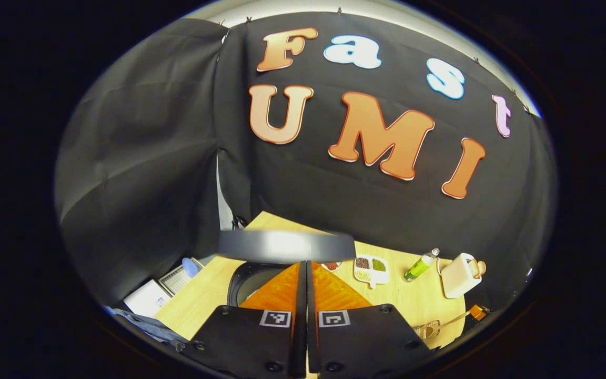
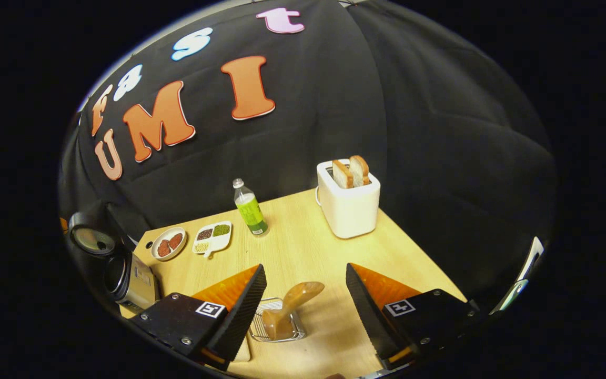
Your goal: Close the left gripper, press the button to open the rice cooker; take a wooden spoon from the chopstick holder with the right hand, scoop a spoonful of rice and pour it into the rice cooker, then put the wooden spoon back into the chopstick holder.
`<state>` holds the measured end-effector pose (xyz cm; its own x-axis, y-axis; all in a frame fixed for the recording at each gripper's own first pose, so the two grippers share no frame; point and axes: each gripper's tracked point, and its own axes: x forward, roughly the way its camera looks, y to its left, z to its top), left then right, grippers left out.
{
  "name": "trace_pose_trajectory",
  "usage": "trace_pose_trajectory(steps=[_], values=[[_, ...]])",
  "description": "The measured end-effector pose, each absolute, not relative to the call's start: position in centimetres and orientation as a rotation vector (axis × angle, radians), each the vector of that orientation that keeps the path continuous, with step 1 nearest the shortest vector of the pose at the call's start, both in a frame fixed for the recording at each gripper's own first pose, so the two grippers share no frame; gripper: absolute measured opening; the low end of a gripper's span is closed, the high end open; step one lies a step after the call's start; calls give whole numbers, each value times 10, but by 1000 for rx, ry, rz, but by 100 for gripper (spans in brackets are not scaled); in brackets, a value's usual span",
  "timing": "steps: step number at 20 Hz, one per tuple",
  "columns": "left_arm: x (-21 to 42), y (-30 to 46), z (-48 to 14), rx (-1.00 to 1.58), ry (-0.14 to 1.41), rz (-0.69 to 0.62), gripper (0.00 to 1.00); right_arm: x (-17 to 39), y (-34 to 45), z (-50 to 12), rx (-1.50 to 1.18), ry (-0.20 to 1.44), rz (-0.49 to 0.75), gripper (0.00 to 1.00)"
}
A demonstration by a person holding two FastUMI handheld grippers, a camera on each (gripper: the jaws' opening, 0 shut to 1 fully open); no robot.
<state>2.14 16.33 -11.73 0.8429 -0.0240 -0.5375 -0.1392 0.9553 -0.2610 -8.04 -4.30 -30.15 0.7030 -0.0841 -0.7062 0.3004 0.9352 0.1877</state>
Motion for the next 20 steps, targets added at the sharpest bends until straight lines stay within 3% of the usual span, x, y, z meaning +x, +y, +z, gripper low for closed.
trace_pose_trajectory(steps=[5,6,7,8,14,15,17,18,20], values=[[10,150,-106,-359,488,77,5,-80,-34,-329,413,836,-205,93],[7,149,-100,-365,473,81,15,-81,-31,-337,444,859,-203,93],[3,154,-100,-354,460,93,18,-84,-27,-344,475,882,-199,94],[-1,161,-99,-331,452,116,30,-84,-25,-351,500,900,-199,94],[-18,165,-93,-242,427,184,30,-70,-25,-377,589,896,-219,92],[-21,165,-89,-208,409,197,31,-68,-21,-380,600,894,-211,85],[-23,159,-80,-133,364,207,44,-66,-14,-383,608,888,-189,75],[-24,156,-75,-89,348,213,58,-63,-11,-383,612,870,-174,72],[-23,152,-67,-12,325,220,62,-58,-7,-384,605,847,-157,68]])
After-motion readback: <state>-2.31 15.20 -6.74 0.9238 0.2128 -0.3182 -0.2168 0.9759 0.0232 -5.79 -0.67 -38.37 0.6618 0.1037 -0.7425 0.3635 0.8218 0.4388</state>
